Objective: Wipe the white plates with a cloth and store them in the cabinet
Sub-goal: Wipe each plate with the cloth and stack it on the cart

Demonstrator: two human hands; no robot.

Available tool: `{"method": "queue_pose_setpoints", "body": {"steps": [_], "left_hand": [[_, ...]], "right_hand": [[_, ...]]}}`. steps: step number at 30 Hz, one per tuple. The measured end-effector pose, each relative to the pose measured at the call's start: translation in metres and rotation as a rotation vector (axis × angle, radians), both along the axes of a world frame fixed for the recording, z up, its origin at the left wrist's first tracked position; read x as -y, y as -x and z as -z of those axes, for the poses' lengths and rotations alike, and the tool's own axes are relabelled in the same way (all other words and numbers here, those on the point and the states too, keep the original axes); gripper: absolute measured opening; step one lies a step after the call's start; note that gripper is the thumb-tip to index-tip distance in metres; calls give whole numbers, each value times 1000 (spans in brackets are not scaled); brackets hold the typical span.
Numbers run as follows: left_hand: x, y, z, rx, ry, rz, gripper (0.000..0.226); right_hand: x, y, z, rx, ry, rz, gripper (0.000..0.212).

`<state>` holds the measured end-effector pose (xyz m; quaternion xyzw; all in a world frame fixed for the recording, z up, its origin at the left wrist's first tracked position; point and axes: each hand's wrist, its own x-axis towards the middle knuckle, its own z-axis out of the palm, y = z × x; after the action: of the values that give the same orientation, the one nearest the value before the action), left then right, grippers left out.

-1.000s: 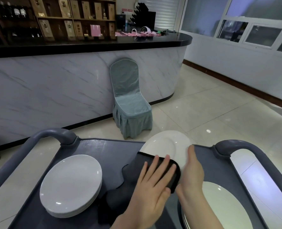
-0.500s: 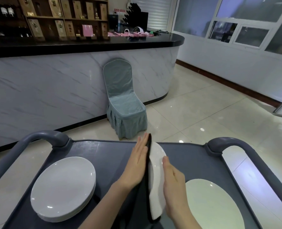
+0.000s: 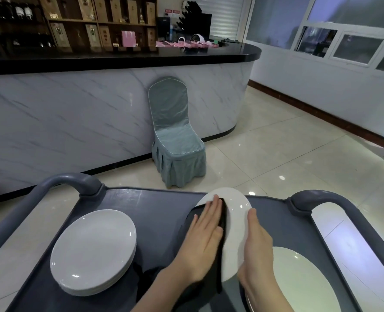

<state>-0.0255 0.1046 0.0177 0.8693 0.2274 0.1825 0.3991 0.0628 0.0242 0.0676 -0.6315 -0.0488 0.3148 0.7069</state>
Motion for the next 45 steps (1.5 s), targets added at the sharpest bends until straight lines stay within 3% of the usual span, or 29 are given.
{"method": "queue_pose_setpoints", "body": {"steps": [3,11,18,20,25,30,34,36,38,41,43,45], "left_hand": [[-11,8,10,-33,55,-82,53],[19,-5,5,103,25,65,55],[-14,-2,8,-68,100,-85,53],[-4,3,8,-34,88,-67,54],[33,2,0,94,15,41,55],[8,7,19,-9,51,-52,54],[-27,24,42,-224,23,-129,57],[-40,34,46,-232,32,-182,52],[-47,41,37,-47,297,-350,31],[-54,49,12,281,923,-507,19],[-57,60,2,364,1078,-519,22],[-58,73,-1,405,1095,-544,25]], "right_hand": [[-2,-9,-11,45,1,35,41],[-6,-10,-11,53,19,68,36],[-2,-6,-7,58,-33,65,45],[-5,-13,-12,60,-50,67,49],[-10,-14,-5,7,-48,74,37],[-3,2,8,53,-28,-8,44],[-3,1,12,318,6,-203,54],[-4,-2,14,503,75,-312,51],[-7,0,17,635,135,-384,47],[-11,15,23,823,151,-526,34],[-13,28,30,1071,147,-658,27],[-19,37,41,1386,142,-743,39]]}}
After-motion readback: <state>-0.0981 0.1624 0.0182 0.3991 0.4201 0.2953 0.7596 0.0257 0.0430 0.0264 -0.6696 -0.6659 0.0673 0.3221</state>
